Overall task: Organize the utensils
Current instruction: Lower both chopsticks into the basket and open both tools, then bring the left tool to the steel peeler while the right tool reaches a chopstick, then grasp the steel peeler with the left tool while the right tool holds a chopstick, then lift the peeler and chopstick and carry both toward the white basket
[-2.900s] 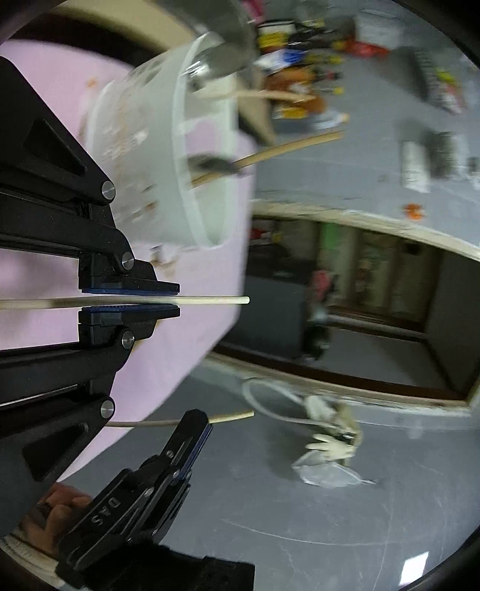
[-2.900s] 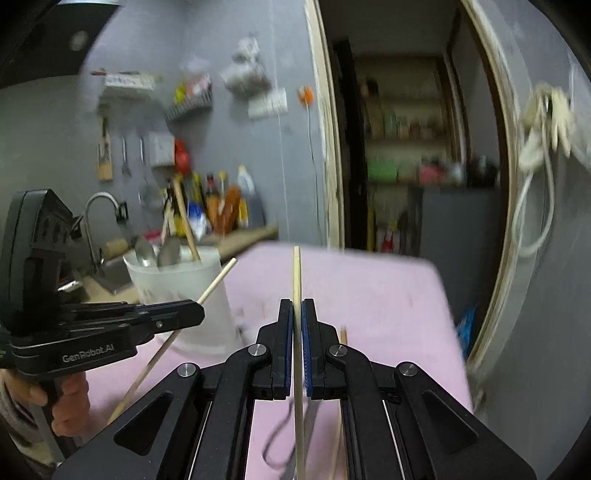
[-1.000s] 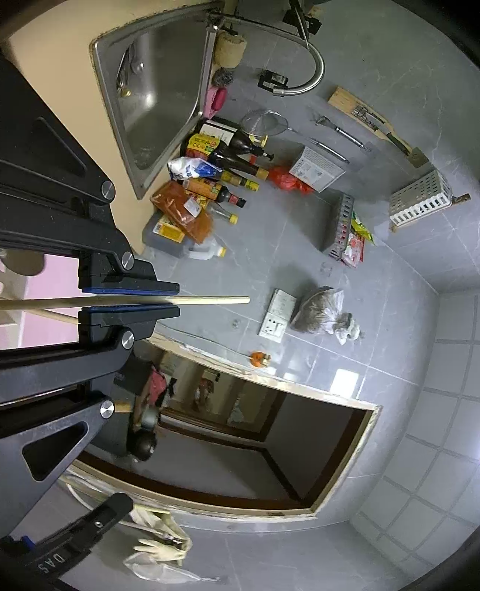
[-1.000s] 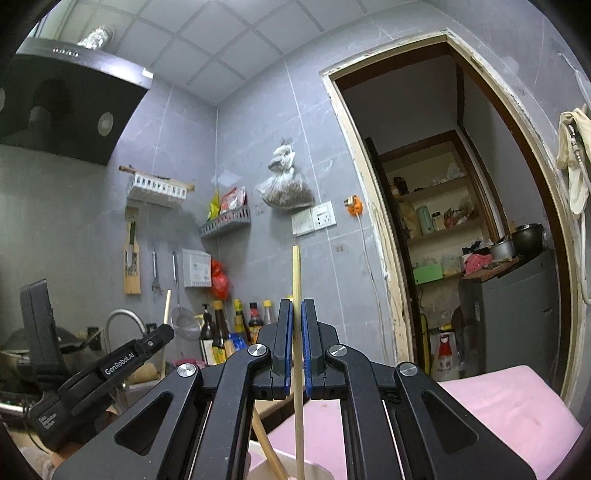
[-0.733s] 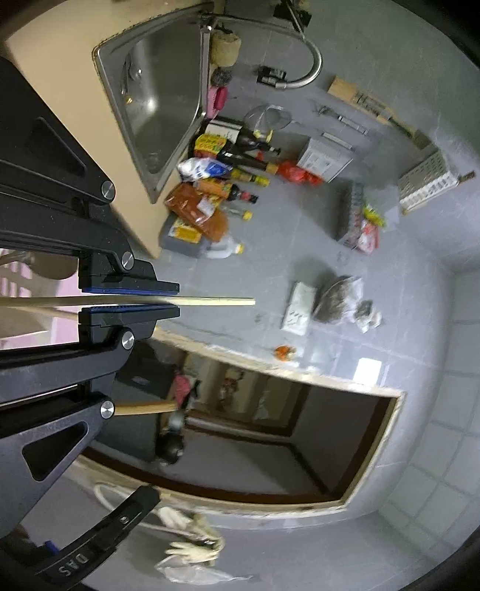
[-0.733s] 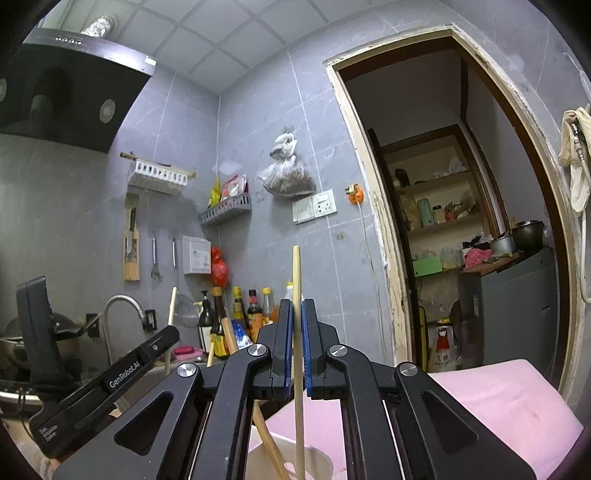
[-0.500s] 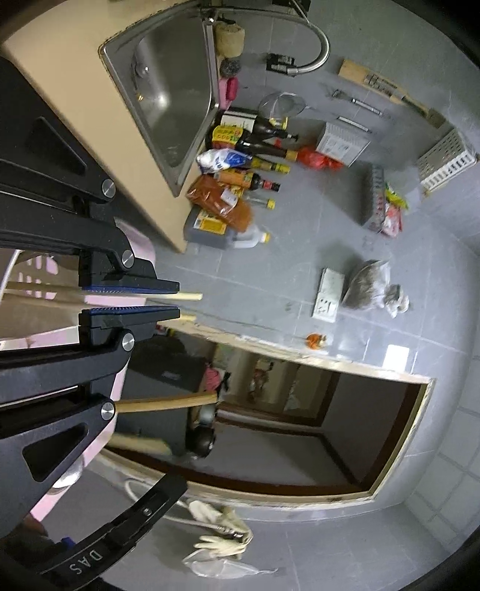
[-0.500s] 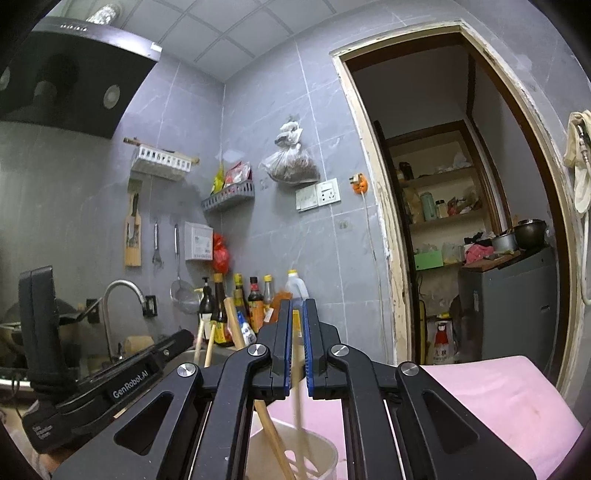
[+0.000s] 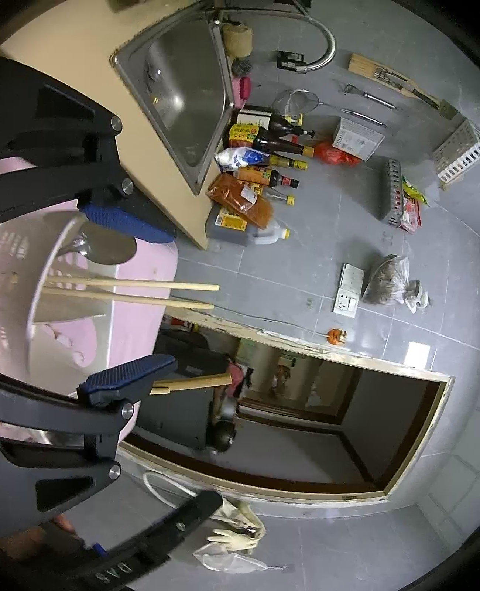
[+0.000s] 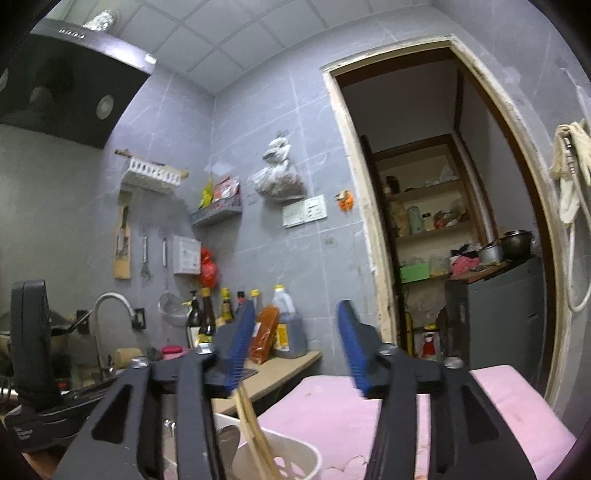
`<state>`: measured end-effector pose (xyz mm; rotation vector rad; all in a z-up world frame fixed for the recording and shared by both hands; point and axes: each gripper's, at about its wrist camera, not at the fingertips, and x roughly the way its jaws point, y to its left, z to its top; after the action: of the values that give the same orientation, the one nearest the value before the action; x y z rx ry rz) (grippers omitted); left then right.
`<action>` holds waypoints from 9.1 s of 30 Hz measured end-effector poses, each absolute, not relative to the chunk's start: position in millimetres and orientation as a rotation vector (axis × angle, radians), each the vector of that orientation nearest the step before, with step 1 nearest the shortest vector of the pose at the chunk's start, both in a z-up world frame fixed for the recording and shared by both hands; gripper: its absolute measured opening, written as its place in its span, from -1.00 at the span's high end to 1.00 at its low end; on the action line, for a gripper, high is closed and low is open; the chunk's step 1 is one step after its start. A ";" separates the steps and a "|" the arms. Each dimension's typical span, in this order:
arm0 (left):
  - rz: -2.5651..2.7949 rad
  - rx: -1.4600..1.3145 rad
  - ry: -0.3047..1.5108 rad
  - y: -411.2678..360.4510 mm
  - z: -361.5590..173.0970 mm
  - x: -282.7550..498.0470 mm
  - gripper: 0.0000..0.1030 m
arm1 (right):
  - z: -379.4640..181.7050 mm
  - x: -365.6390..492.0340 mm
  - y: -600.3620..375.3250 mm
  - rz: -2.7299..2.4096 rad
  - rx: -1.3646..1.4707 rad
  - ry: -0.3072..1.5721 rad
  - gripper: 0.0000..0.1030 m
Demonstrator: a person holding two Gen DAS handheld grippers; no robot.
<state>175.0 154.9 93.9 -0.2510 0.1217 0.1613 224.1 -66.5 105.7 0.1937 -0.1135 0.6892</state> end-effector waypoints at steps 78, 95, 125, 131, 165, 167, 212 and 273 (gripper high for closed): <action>-0.288 -0.097 1.051 -42.0 -14.1 256.3 1.00 | -10.8 196.6 -212.6 0.526 -0.379 0.722 0.91; -0.379 0.042 1.042 -4.7 -0.6 190.9 0.97 | -3.8 181.3 -239.2 0.519 -0.305 0.790 0.83; -0.321 0.137 1.155 -45.3 -9.0 274.4 0.84 | -1.5 280.7 -156.4 0.667 -0.430 0.864 0.61; -0.301 0.189 1.168 -55.8 -11.1 283.6 0.84 | -0.6 287.4 -152.8 0.678 -0.414 0.899 0.61; -0.415 0.085 1.060 -31.9 -5.7 250.3 1.00 | 26.2 236.5 -193.3 0.673 -0.138 0.746 0.89; -0.405 0.065 1.061 -29.3 -3.1 251.3 1.00 | 24.4 237.1 -193.0 0.670 -0.137 0.749 0.89; -0.281 -0.052 0.713 -11.5 33.7 212.1 0.82 | 43.3 209.3 -208.1 0.690 0.005 0.532 0.89; 0.229 -0.394 -0.103 189.8 120.0 182.3 0.82 | 131.1 246.0 -65.4 0.750 0.343 -0.225 0.89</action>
<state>182.3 189.8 120.0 -0.3944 -0.1030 0.2289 246.0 -65.4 131.1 0.3432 -0.2251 0.7497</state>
